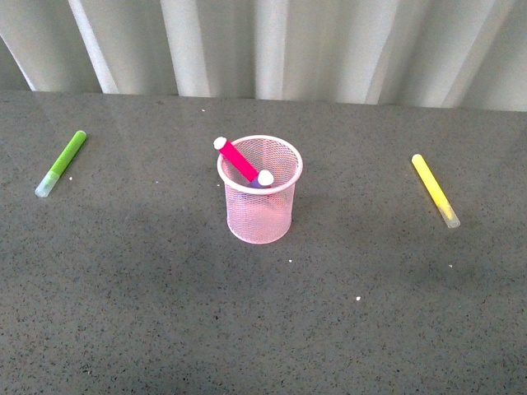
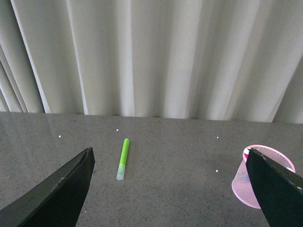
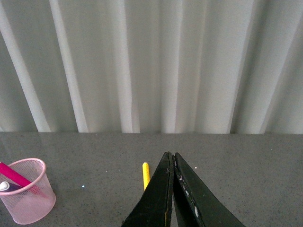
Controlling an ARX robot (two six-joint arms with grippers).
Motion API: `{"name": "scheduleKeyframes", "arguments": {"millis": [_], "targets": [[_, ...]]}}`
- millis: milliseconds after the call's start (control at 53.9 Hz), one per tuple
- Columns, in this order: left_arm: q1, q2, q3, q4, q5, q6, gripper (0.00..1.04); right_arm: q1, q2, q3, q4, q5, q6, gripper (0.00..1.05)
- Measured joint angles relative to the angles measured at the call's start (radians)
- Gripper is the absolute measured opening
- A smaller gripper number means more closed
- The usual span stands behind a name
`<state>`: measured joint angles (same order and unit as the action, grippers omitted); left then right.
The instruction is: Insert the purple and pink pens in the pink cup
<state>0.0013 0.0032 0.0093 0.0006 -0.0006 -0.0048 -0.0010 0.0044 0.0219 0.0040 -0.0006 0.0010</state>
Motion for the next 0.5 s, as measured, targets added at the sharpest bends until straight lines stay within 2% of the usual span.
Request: {"name": "scheduleKeyframes", "arguments": {"millis": [186,315,501], "targets": [[0.000,0.000,0.000,0.000,0.000,0.000,0.98,0.000,0.000,0.000,-0.002,0.000,0.000,0.04],[0.000,0.000,0.000,0.000,0.000,0.000,0.98,0.000,0.000,0.000,-0.002,0.000,0.000,0.33],[0.000,0.000,0.000,0.000,0.000,0.000,0.98,0.000,0.000,0.000,-0.002,0.000,0.000,0.61]]}}
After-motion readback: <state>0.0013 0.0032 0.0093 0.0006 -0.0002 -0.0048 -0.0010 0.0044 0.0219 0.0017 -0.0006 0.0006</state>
